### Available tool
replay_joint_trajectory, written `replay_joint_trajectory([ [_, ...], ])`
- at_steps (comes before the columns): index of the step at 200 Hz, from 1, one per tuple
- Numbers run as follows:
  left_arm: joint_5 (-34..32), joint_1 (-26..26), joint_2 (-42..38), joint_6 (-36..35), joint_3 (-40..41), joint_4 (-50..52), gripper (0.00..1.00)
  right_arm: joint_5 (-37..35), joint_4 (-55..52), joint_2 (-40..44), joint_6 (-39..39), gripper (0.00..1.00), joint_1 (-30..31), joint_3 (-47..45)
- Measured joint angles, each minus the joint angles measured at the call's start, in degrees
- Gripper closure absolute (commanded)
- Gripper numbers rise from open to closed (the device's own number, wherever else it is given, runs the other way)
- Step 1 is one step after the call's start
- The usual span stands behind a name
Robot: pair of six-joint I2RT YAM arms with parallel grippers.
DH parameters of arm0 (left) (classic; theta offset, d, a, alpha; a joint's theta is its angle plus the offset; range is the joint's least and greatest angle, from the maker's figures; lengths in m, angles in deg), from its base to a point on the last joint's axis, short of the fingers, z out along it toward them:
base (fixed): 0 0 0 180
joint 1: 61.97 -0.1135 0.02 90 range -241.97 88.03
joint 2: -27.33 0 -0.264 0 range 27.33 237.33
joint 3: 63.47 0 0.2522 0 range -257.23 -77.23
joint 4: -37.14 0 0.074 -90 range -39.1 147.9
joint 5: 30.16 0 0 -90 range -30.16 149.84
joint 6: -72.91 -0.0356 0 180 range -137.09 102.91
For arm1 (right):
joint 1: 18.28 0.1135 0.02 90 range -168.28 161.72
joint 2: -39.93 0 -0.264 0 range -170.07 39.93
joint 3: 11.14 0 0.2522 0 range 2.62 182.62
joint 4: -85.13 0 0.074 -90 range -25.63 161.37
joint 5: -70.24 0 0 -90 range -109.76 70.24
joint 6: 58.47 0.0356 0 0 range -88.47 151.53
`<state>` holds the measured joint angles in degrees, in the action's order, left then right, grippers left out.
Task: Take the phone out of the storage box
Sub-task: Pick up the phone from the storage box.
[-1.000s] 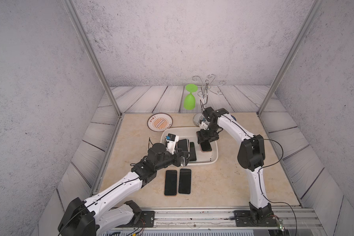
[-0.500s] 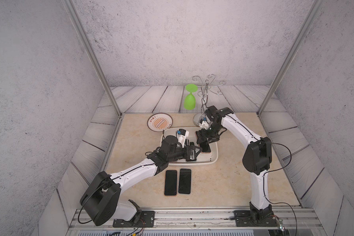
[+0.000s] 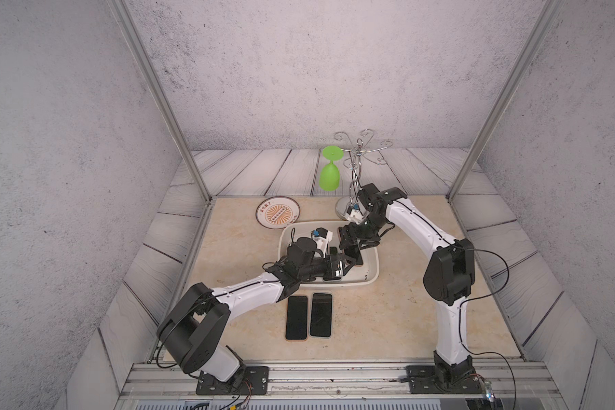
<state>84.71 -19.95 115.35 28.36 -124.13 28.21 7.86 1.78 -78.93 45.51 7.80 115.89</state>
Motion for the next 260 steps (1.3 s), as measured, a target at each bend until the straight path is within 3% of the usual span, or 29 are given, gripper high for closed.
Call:
replay_joint_trajectory([
  [20, -0.31, 0.02, 1.75, 1.6, -0.09, -0.72, 0.31, 2.12, 1.36, 1.31, 1.07, 0.92, 0.02, -1.57],
  [86, -4.44, 0.17, 2.34, 3.65, -0.85, -0.9, 0.73, 8.9, 6.29, 2.21, 3.52, 0.89, 0.11, -7.87],
  [106, -5.75, 0.11, 2.34, 3.91, -0.79, 0.7, 0.85, 10.14, 7.28, 2.71, 3.85, 0.77, -0.13, -9.05],
  [116, -6.12, -0.02, 2.32, 3.89, -0.63, 0.87, 0.87, 10.34, 7.52, 3.21, 3.96, 0.68, -0.22, -9.44],
  [138, -6.69, 0.0, 1.22, 3.39, -0.15, 0.76, 0.91, 10.69, 7.85, 4.02, 4.02, 0.39, -0.22, -9.75],
  [160, -7.02, -0.07, -1.81, 2.71, 1.95, 1.25, 0.93, 12.61, 7.54, 4.35, 3.76, 0.26, -0.09, -9.75],
  [195, -6.12, -1.05, -11.67, 2.67, 7.06, 3.45, 0.94, 20.92, 11.13, 8.55, 1.18, 0.25, -0.17, -14.38],
  [232, -1.9, -1.25, -19.17, 5.03, 8.04, 2.6, 0.95, 34.16, 26.21, 15.54, 2.27, 0.28, -1.36, -24.41],
  [246, -0.55, -1.4, -20.04, 6.08, 8.09, 2.12, 0.95, 37.9, 32.2, 17.11, 4.04, 0.37, -1.27, -27.47],
  [260, 0.31, -1.4, -20.52, 6.64, 8.39, 1.9, 0.95, 40.85, 37.16, 17.99, 5.55, 0.55, -1.11, -29.46],
])
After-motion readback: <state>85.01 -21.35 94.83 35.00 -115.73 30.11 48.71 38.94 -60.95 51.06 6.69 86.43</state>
